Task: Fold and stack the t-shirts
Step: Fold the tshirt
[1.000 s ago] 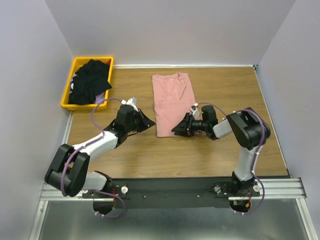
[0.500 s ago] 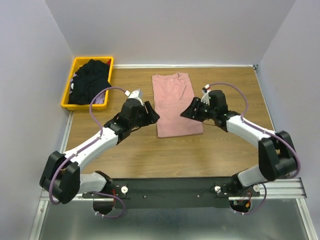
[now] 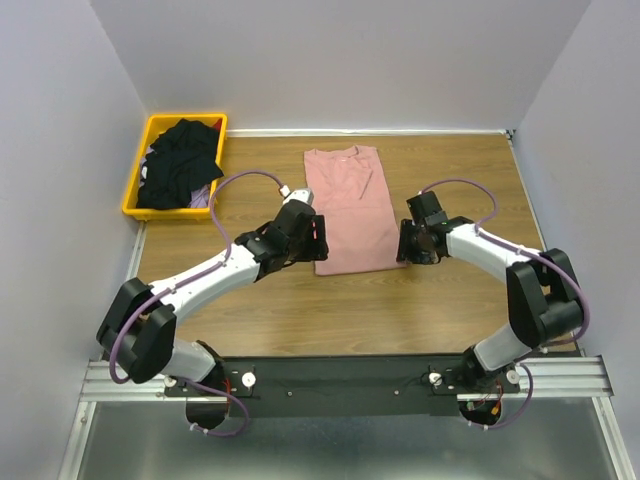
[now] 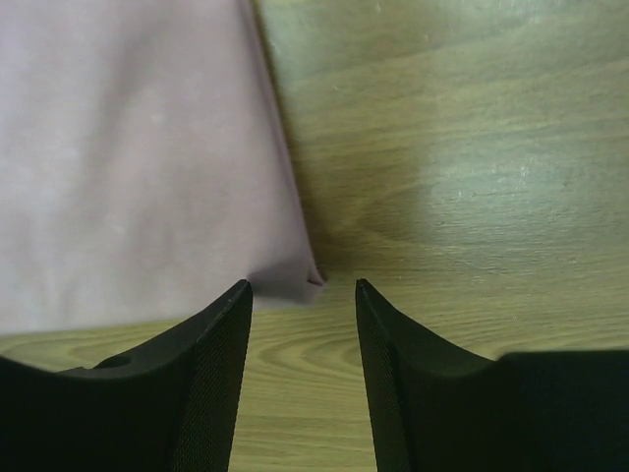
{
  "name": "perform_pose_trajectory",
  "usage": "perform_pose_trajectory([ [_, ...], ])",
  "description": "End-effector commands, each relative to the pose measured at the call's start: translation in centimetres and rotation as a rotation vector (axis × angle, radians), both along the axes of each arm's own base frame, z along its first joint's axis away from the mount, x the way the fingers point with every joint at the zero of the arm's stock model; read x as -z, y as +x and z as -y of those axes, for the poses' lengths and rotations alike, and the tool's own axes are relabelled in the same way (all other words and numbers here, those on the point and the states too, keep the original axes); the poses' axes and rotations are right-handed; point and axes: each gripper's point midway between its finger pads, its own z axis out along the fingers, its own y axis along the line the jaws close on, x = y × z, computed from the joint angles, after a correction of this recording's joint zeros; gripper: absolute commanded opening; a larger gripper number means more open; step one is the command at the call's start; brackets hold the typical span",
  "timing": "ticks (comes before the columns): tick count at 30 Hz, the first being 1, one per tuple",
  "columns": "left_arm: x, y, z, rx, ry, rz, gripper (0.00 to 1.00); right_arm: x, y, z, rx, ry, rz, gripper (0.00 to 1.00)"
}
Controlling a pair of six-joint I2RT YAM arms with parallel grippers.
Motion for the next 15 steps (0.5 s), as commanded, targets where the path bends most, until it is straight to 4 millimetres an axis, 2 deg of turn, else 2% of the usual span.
perform_pose_trajectory([
  [1, 0.0, 0.3, -0.2, 0.0, 0.05, 0.005, 0.73, 1.5, -0.8, 1.3, -0.009, -0.086, -0.067, 0.53],
  [5, 0.5, 0.2, 0.0, 0.014, 0.059, -0.012, 0.71, 2.4, -1.1, 0.6, -0.046, -0.065, -0.107, 0.5],
  [11, 1.9, -0.2, 0.4, 0.041, 0.093, -0.067, 0.7, 5.2, -3.5, 0.5, -0.064, -0.055, -0.218, 0.43],
  [14, 2.8, -0.5, 0.5, 0.058, 0.116, -0.101, 0.7, 6.3, -4.4, 0.7, -0.072, -0.067, -0.261, 0.34],
  [15, 3.1, -0.6, 0.6, 0.062, 0.12, -0.109, 0.7, 6.5, -4.6, 0.8, -0.073, -0.075, -0.265, 0.28],
])
